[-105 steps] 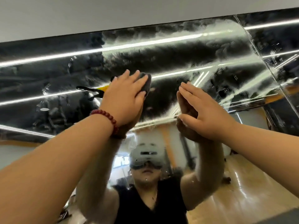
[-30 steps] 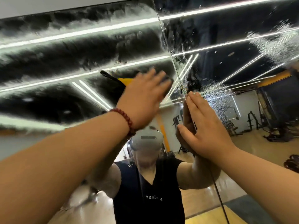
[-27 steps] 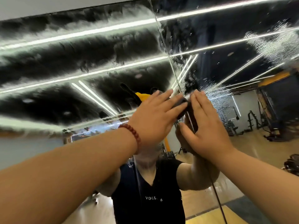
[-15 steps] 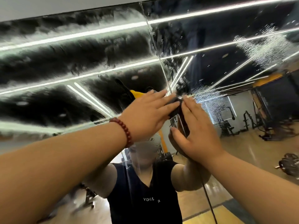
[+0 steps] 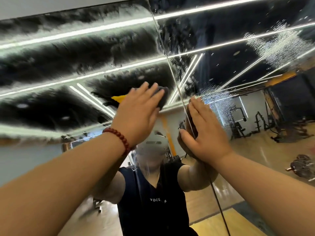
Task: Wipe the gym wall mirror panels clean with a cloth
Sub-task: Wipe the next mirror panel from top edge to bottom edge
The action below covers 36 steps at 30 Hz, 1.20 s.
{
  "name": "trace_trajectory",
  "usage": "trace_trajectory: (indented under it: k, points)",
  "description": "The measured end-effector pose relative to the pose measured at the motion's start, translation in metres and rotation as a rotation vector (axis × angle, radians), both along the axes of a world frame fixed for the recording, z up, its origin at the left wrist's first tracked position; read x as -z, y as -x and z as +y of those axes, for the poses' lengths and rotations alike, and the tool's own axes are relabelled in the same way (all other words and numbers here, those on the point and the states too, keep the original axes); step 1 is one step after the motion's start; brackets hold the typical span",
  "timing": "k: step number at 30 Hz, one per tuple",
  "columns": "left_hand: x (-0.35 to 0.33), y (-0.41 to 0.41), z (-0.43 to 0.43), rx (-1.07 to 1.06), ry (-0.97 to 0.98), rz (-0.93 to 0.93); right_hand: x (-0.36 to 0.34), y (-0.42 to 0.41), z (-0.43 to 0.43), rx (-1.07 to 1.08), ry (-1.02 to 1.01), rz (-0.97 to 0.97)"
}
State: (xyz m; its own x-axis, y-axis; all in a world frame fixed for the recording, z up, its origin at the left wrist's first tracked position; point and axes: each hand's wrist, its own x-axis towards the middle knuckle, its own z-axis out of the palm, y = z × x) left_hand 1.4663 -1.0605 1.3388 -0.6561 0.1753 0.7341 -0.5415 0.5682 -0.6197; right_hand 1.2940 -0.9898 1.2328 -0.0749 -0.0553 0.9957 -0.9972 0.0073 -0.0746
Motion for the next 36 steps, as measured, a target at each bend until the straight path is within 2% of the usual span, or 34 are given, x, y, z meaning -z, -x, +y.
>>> trace_trajectory:
  k: [2, 5, 7, 10, 12, 16, 18, 21, 25, 28, 31, 33, 36]
  points:
    - [0.019, -0.003, 0.001, 0.022, -0.008, 0.041, 0.0, -0.002, 0.002, -0.004, -0.014, -0.01]
    - [0.062, -0.003, -0.002, 0.119, -0.046, -0.071, 0.008, -0.007, 0.007, -0.035, -0.061, -0.01]
    - [0.076, -0.007, 0.004, 0.265, -0.19, -0.011, 0.018, -0.012, 0.011, -0.104, -0.097, -0.017]
    - [0.087, -0.019, 0.016, 0.511, -0.513, 0.16, 0.032, -0.027, 0.023, -0.25, -0.141, -0.122]
    - [0.099, -0.028, 0.027, 0.586, -0.685, 0.253, 0.041, -0.043, 0.033, -0.379, -0.112, -0.197]
    - [0.138, -0.038, 0.047, 0.642, -0.934, 0.237, 0.059, -0.075, 0.049, -0.809, -0.189, -0.398]
    - [0.16, -0.041, 0.051, 0.643, -1.046, 0.204, 0.069, -0.083, 0.052, -0.907, -0.226, -0.509]
    - [0.185, -0.046, 0.05, 0.664, -1.208, 0.217, 0.083, -0.087, 0.052, -0.92, -0.249, -0.712]
    - [0.205, -0.055, 0.043, 0.771, -1.388, 0.389, 0.104, -0.089, 0.05, -0.972, -0.259, -0.957]
    - [0.223, -0.061, 0.046, 0.807, -1.578, 0.47, 0.124, -0.095, 0.051, -0.974, -0.336, -1.039]
    - [0.248, -0.067, 0.047, 0.735, -1.659, 0.518, 0.146, -0.1, 0.055, -0.96, -0.372, -1.097]
    - [0.263, -0.07, 0.048, 0.772, -1.76, 0.539, 0.159, -0.103, 0.059, -0.965, -0.363, -1.142]
    - [0.281, -0.078, 0.053, 0.835, -2.021, 0.46, 0.176, -0.107, 0.065, -0.927, -0.353, -1.177]
